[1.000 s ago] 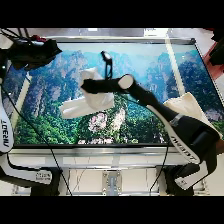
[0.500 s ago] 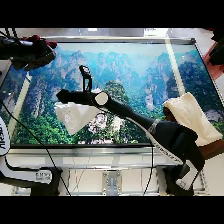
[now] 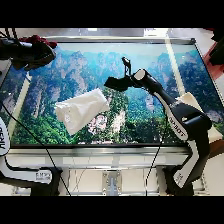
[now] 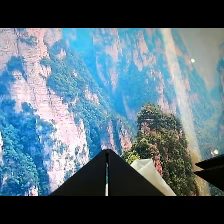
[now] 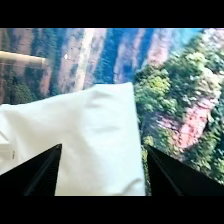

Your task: Fold the shirts.

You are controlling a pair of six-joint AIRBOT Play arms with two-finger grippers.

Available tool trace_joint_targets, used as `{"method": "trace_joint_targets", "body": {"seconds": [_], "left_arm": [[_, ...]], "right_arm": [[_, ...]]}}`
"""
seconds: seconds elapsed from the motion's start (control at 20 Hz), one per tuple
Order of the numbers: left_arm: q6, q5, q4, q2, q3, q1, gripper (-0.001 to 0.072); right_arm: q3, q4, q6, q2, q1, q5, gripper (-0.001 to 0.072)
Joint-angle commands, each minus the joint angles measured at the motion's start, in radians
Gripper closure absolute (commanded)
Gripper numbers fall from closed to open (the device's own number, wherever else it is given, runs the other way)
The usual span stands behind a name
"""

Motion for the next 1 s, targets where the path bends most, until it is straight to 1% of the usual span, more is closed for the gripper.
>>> {"method": "trace_joint_targets", "body": {"seconds": [0.0,0.05,0.25,0.4,0.55,0.6,0.65,0.7,0.75,0.8,0.9,0.95], "left_arm": [[0.000,0.017,-0.001,0.001,0.001,0.000,0.0696],[0.000,0.019,0.000,0.001,0.001,0.000,0.0697],[0.003,0.047,0.000,0.001,0.001,0.000,0.0697],[0.004,0.049,0.000,0.001,0.001,0.000,0.0697],[0.004,0.045,-0.001,0.001,0.001,0.000,0.0697],[0.004,0.041,0.000,0.001,0.001,0.000,0.0697],[0.004,0.034,0.000,0.001,0.001,0.000,0.0697],[0.004,0.025,0.000,0.001,0.001,0.000,0.0697],[0.005,0.012,0.000,0.001,0.001,0.000,0.0697],[0.007,0.002,0.000,0.001,0.001,0.000,0.0697],[0.020,-0.010,0.000,0.001,0.001,0.000,0.0697],[0.020,-0.012,0.000,0.001,0.001,0.000,0.0697]], "right_arm": [[0.000,0.121,-0.015,-0.099,-0.067,0.102,0.0049],[0.000,0.183,-0.055,-0.131,-0.063,0.103,0.0035],[0.001,0.365,-0.164,-0.211,-0.019,0.108,0.0034],[0.003,0.399,-0.195,-0.217,0.028,0.094,0.0036],[0.003,0.422,-0.221,-0.217,0.072,0.136,0.0046],[0.003,0.433,-0.221,-0.217,0.086,0.140,0.0097],[0.003,0.439,-0.232,-0.217,0.096,0.130,0.0190],[0.003,0.446,-0.266,-0.216,0.102,0.111,0.0410],[0.003,0.475,-0.297,-0.216,0.102,0.100,0.0670],[0.013,0.505,-0.325,-0.216,0.097,0.101,0.0686],[0.063,0.502,-0.320,-0.203,0.062,0.109,0.0687],[0.093,0.470,-0.301,-0.184,0.026,0.109,0.0688]]}}
